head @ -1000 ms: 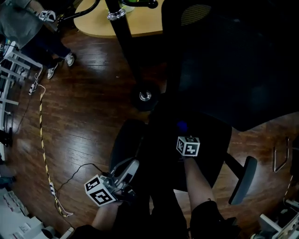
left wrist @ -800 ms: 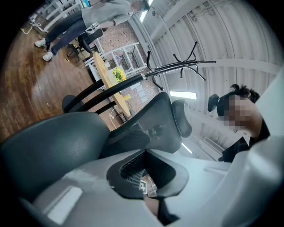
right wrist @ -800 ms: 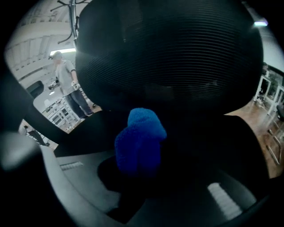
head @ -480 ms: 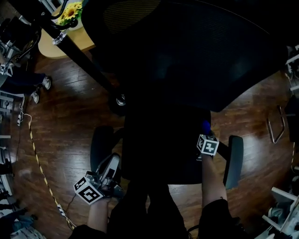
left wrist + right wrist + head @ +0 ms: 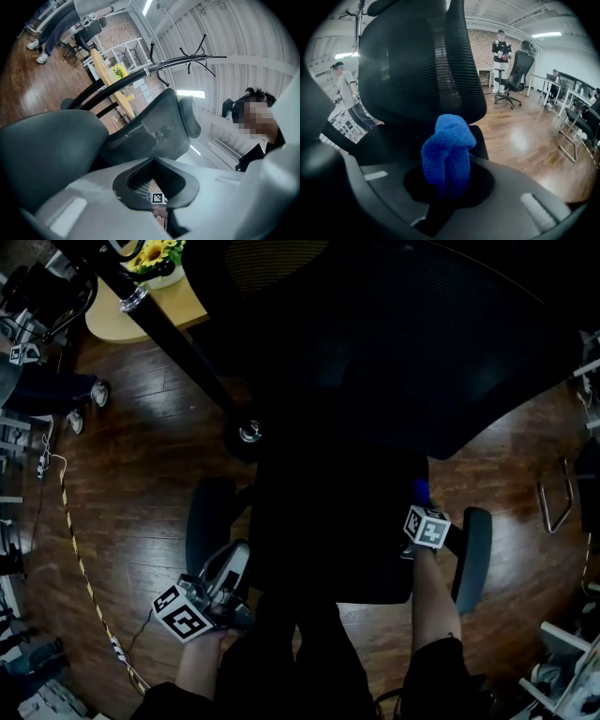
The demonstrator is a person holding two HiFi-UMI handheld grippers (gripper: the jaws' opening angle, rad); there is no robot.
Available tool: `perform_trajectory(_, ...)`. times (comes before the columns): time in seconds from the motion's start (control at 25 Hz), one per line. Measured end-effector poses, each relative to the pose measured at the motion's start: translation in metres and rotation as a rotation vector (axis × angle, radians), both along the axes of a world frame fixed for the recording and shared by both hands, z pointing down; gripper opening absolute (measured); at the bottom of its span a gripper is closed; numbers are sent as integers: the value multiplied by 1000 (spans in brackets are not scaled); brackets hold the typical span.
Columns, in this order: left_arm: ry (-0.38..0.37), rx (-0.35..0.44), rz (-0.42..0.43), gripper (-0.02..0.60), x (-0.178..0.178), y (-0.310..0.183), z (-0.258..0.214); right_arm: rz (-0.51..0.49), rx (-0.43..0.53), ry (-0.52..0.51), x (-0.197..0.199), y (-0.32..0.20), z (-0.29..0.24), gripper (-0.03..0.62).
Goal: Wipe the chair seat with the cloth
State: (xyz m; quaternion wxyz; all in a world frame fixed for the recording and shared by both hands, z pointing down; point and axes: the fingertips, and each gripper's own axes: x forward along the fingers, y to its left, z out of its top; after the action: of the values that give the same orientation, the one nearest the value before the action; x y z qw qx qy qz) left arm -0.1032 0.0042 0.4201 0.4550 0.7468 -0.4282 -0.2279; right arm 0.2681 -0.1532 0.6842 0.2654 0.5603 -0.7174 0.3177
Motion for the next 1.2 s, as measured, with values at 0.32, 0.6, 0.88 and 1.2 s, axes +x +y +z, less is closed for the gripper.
perform_trajectory(0.32, 58, 28, -89, -11, -10, 24, -15, -220, 23, -238, -190, 43, -6, 34)
perform_trajectory(0.6, 52, 50, -152, -12, -33, 50, -23, -460, -53, -408, -365, 97, -11, 34)
perform_trajectory(0.88, 39, 60, -153, -12, -44, 68, -23, -535, -59, -307, -375, 112, 9, 34)
perform_trajectory(1.2, 20, 60, -93, -12, -36, 60, -27, -298, -65, -151, -232, 94, 27, 34)
